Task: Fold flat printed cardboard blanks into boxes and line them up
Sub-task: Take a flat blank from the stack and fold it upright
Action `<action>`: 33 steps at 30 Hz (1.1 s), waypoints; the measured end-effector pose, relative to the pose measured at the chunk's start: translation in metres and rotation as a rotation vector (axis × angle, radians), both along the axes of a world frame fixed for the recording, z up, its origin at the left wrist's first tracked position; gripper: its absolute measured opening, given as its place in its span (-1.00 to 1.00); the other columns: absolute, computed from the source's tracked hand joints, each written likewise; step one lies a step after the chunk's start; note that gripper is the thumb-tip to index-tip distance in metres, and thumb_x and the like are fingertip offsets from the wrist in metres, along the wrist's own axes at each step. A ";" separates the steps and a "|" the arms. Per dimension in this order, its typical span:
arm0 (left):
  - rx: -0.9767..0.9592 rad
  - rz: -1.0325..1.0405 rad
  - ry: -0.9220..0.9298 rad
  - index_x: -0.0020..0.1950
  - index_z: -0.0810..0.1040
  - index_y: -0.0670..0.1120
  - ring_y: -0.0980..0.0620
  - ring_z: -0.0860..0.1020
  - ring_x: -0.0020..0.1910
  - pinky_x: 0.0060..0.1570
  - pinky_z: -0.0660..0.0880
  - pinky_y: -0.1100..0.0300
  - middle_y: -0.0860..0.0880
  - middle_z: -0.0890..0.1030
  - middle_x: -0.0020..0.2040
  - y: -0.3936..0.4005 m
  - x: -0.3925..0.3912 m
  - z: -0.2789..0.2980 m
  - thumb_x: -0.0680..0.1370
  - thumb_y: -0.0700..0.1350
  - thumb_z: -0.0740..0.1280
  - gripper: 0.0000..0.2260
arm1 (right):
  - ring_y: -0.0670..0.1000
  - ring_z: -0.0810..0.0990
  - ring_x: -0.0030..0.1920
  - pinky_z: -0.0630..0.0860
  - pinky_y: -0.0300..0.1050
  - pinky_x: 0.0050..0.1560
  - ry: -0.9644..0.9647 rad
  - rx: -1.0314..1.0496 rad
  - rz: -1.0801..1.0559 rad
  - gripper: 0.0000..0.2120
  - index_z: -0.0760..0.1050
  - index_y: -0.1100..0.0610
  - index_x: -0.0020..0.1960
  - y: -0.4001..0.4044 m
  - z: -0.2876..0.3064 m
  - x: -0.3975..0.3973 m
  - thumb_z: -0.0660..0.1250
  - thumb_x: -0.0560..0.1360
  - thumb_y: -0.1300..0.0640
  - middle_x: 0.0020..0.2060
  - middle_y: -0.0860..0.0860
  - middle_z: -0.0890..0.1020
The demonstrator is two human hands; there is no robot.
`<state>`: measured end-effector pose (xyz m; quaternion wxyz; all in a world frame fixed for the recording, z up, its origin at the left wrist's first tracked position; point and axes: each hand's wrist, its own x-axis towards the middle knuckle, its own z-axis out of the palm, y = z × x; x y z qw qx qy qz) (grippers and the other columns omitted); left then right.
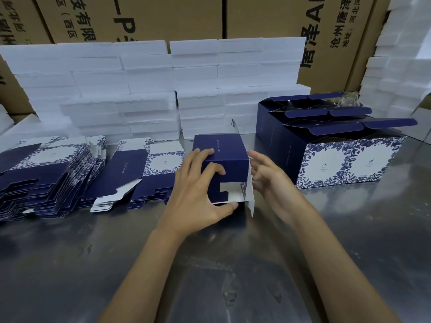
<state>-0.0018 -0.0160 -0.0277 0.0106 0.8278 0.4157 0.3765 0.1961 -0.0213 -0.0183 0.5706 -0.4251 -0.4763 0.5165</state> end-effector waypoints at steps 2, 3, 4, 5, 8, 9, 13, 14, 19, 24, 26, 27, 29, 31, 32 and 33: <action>-0.013 0.012 0.083 0.20 0.41 0.10 0.00 0.01 0.59 0.45 0.10 0.06 0.08 0.19 0.53 0.001 -0.001 0.000 0.25 0.31 0.50 -0.38 | 0.04 0.59 0.32 0.54 0.05 0.25 -0.042 -0.006 0.026 -0.35 0.49 0.05 0.39 -0.001 -0.002 0.001 0.16 0.31 0.30 0.32 0.02 0.62; -0.002 0.029 0.113 0.21 0.40 0.10 -0.02 0.01 0.59 0.46 0.13 0.01 0.06 0.19 0.53 0.002 -0.002 0.000 0.25 0.28 0.53 -0.37 | 0.01 0.62 0.27 0.56 0.01 0.18 -0.063 -0.005 0.041 -0.34 0.51 0.03 0.36 -0.001 -0.004 0.003 0.17 0.27 0.28 0.30 0.00 0.63; 0.015 0.050 0.125 0.20 0.40 0.09 -0.05 0.04 0.58 0.46 0.17 -0.03 0.04 0.21 0.53 0.003 -0.002 0.000 0.28 0.21 0.55 -0.40 | 0.00 0.64 0.24 0.56 -0.01 0.14 -0.084 0.001 0.059 -0.35 0.52 0.01 0.35 -0.001 -0.005 0.005 0.17 0.27 0.28 0.31 -0.01 0.63; 0.032 0.071 0.119 0.19 0.40 0.08 -0.07 0.07 0.57 0.45 0.22 -0.08 0.03 0.23 0.52 0.003 -0.002 0.000 0.31 0.14 0.57 -0.44 | -0.02 0.64 0.23 0.57 0.00 0.14 -0.102 0.011 0.083 -0.37 0.52 0.00 0.34 -0.001 -0.006 0.007 0.18 0.30 0.29 0.32 -0.03 0.62; 0.072 0.122 0.074 0.12 0.43 0.03 -0.12 0.21 0.51 0.37 0.34 -0.15 0.00 0.32 0.45 0.004 -0.001 0.000 0.35 -0.01 0.59 -0.54 | -0.01 0.60 0.31 0.54 0.13 0.30 -0.159 0.049 0.183 -0.36 0.48 -0.05 0.40 -0.004 -0.007 0.010 0.27 0.35 0.29 0.34 -0.11 0.59; 0.082 0.134 0.060 0.10 0.44 0.02 -0.14 0.24 0.49 0.35 0.36 -0.15 -0.01 0.34 0.43 0.004 -0.001 0.000 0.36 -0.04 0.59 -0.57 | 0.00 0.57 0.35 0.52 0.14 0.33 -0.186 0.060 0.215 -0.34 0.45 -0.07 0.43 -0.004 -0.007 0.010 0.31 0.35 0.28 0.37 -0.13 0.57; 0.118 0.166 0.026 0.05 0.45 -0.03 -0.16 0.29 0.45 0.31 0.38 -0.13 -0.04 0.39 0.38 0.005 0.002 -0.003 0.38 -0.11 0.58 -0.63 | 0.08 0.43 0.46 0.37 0.25 0.47 -0.270 0.041 0.267 -0.23 0.38 -0.20 0.46 -0.003 -0.009 0.009 0.52 0.33 0.19 0.46 -0.21 0.45; 0.122 0.169 0.018 0.04 0.46 -0.04 -0.16 0.29 0.44 0.31 0.38 -0.13 -0.05 0.40 0.37 0.004 0.003 -0.003 0.39 -0.13 0.58 -0.63 | 0.06 0.44 0.46 0.37 0.24 0.47 -0.266 0.031 0.258 -0.19 0.37 -0.23 0.46 -0.003 -0.010 0.007 0.57 0.31 0.15 0.46 -0.23 0.44; 0.127 0.092 -0.113 0.17 0.38 -0.03 -0.06 0.30 0.42 0.33 0.39 -0.06 0.06 0.39 0.33 0.003 0.007 -0.003 0.38 -0.20 0.55 -0.52 | -0.01 0.51 0.40 0.47 0.12 0.41 -0.325 0.019 0.161 -0.10 0.32 -0.34 0.44 0.002 -0.015 -0.004 0.70 0.23 -0.08 0.39 -0.24 0.50; -0.016 0.023 -0.232 0.54 0.17 0.13 0.15 0.18 0.50 0.42 0.18 0.29 0.17 0.30 0.43 0.000 0.010 -0.005 0.46 -0.26 0.45 -0.24 | -0.25 0.62 0.19 0.58 -0.23 0.16 -0.314 0.011 0.077 -0.20 0.35 -0.28 0.40 0.006 -0.024 -0.010 0.67 0.28 -0.13 0.20 -0.28 0.64; -0.024 0.043 -0.255 0.56 0.20 0.10 0.16 0.11 0.55 0.45 0.09 0.36 0.14 0.23 0.54 0.001 0.013 -0.006 0.48 -0.24 0.46 -0.26 | -0.26 0.62 0.17 0.60 -0.28 0.09 -0.311 0.047 -0.019 -0.23 0.36 -0.20 0.43 0.007 -0.027 -0.011 0.65 0.33 -0.08 0.20 -0.25 0.64; -0.061 0.055 -0.301 0.56 0.22 0.10 0.21 0.07 0.56 0.42 0.05 0.46 0.13 0.17 0.57 0.001 0.013 -0.007 0.48 -0.24 0.47 -0.26 | -0.25 0.63 0.17 0.61 -0.27 0.09 -0.310 0.067 -0.056 -0.26 0.38 -0.17 0.42 0.008 -0.028 -0.010 0.65 0.35 -0.06 0.20 -0.24 0.64; -0.181 0.061 -0.411 0.54 0.23 0.16 0.36 0.02 0.53 0.35 0.04 0.58 0.13 0.12 0.60 0.003 0.012 -0.006 0.47 -0.22 0.49 -0.25 | -0.22 0.63 0.17 0.61 -0.26 0.09 -0.317 0.095 -0.105 -0.31 0.41 -0.16 0.40 0.010 -0.031 -0.009 0.63 0.37 -0.05 0.19 -0.23 0.65; -0.270 0.055 -0.479 0.51 0.24 0.20 0.32 0.10 0.53 0.44 0.19 0.38 0.13 0.19 0.58 0.005 0.010 -0.007 0.46 -0.19 0.51 -0.26 | -0.22 0.63 0.15 0.61 -0.29 0.05 -0.331 0.110 -0.133 -0.35 0.42 -0.17 0.38 0.011 -0.033 -0.010 0.62 0.38 -0.07 0.18 -0.24 0.65; -0.299 0.053 -0.502 0.50 0.25 0.20 0.26 0.19 0.51 0.44 0.29 0.26 0.14 0.27 0.54 0.005 0.010 -0.007 0.46 -0.19 0.51 -0.27 | -0.23 0.63 0.14 0.61 -0.30 0.03 -0.337 0.116 -0.144 -0.37 0.43 -0.16 0.37 0.012 -0.034 -0.011 0.62 0.38 -0.07 0.17 -0.24 0.65; -0.316 0.051 -0.517 0.49 0.25 0.19 0.25 0.28 0.46 0.39 0.37 0.23 0.16 0.35 0.49 0.005 0.010 -0.007 0.45 -0.20 0.51 -0.27 | -0.23 0.64 0.13 0.61 -0.29 0.03 -0.342 0.118 -0.158 -0.38 0.44 -0.16 0.36 0.012 -0.034 -0.012 0.61 0.39 -0.08 0.16 -0.24 0.65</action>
